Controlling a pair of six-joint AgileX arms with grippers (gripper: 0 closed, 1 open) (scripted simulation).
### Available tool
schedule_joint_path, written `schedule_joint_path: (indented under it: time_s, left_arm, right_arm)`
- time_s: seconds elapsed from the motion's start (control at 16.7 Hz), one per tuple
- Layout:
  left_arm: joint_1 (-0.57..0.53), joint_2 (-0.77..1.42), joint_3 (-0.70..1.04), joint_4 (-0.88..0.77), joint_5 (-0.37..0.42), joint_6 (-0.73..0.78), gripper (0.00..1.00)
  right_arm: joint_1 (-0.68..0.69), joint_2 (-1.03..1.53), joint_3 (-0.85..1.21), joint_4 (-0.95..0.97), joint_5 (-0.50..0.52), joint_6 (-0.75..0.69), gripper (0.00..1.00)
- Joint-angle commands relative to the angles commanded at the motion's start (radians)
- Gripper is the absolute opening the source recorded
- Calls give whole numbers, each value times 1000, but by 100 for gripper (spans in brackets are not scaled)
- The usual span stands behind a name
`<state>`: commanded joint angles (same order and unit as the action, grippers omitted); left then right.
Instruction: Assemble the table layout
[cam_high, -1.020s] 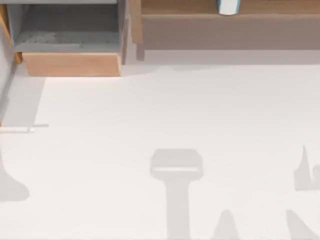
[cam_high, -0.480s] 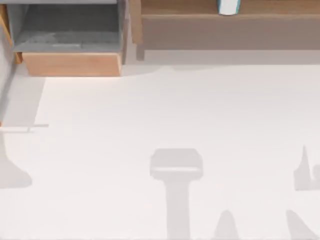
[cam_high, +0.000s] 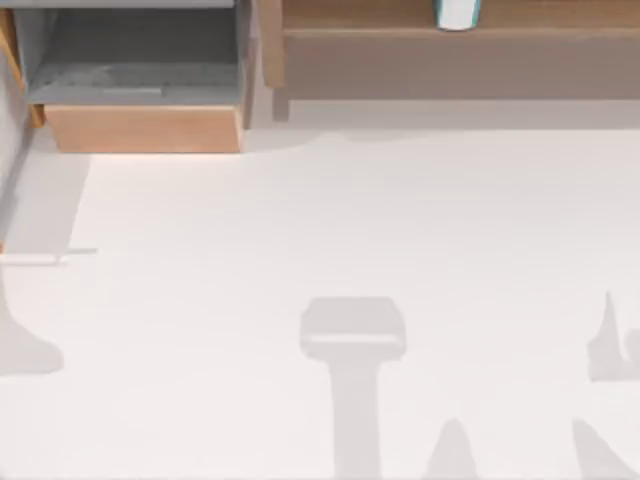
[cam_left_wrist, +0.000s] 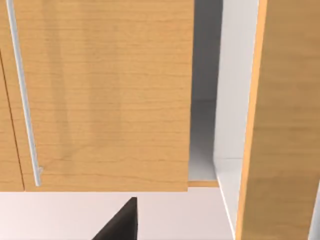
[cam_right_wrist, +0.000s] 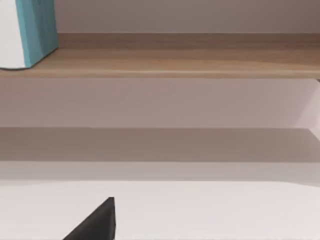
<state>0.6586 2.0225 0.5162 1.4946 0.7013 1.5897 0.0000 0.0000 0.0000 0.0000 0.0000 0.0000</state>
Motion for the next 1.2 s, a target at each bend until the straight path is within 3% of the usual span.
schedule_joint_path:
  time_s: [0.54, 1.2]
  left_arm:
    - [0, 0, 0, 0, 0, 0, 2]
    - [-6, 12, 15, -14, -10, -4, 0]
  right_arm:
    - [0, 0, 0, 0, 0, 0, 100]
    - [0, 0, 0, 0, 0, 0, 100]
